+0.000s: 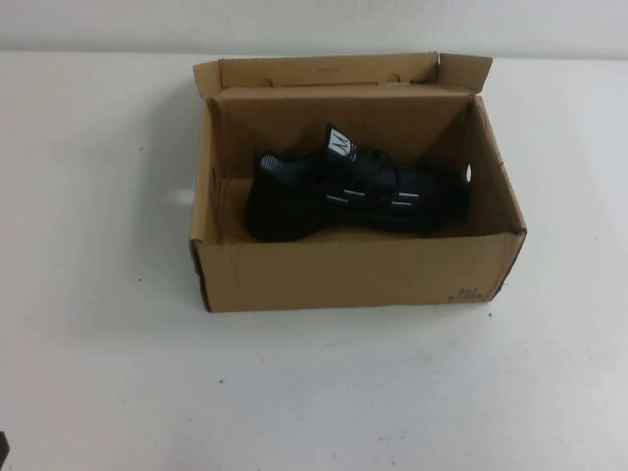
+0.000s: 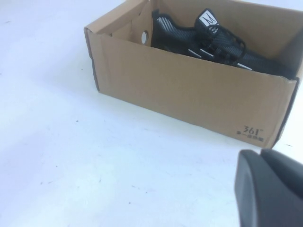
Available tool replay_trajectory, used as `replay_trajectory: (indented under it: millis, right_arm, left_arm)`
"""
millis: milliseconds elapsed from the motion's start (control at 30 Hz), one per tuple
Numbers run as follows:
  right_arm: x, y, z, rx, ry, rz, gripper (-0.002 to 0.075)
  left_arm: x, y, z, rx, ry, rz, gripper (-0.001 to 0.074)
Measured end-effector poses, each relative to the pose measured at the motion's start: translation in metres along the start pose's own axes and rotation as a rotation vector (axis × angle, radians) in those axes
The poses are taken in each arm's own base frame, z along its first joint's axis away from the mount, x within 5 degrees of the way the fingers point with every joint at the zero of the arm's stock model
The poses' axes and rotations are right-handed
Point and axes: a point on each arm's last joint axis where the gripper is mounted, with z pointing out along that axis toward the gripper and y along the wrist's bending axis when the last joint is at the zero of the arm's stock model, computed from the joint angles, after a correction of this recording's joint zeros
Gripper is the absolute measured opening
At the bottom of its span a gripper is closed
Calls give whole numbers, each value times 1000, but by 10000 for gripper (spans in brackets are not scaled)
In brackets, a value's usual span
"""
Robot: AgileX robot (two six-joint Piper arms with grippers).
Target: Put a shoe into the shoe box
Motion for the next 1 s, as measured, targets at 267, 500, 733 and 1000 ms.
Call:
replay_trajectory:
  millis: [267, 500, 733, 1000]
  right_arm:
    - [0, 0, 0, -1, 0, 2, -17]
    - [0, 0, 0, -2, -1, 2, -17]
    - [0, 0, -1, -1, -2, 5, -17]
    - [0, 0, 0, 17, -3, 5, -17]
  left_arm:
    - [0, 3, 0, -68, -3, -51, -2]
    - [0, 4, 0, -76, -3, -55, -2]
    - [0, 4, 0, -76, -3, -56, -2]
    - [0, 4, 0, -78, -2, -56, -3]
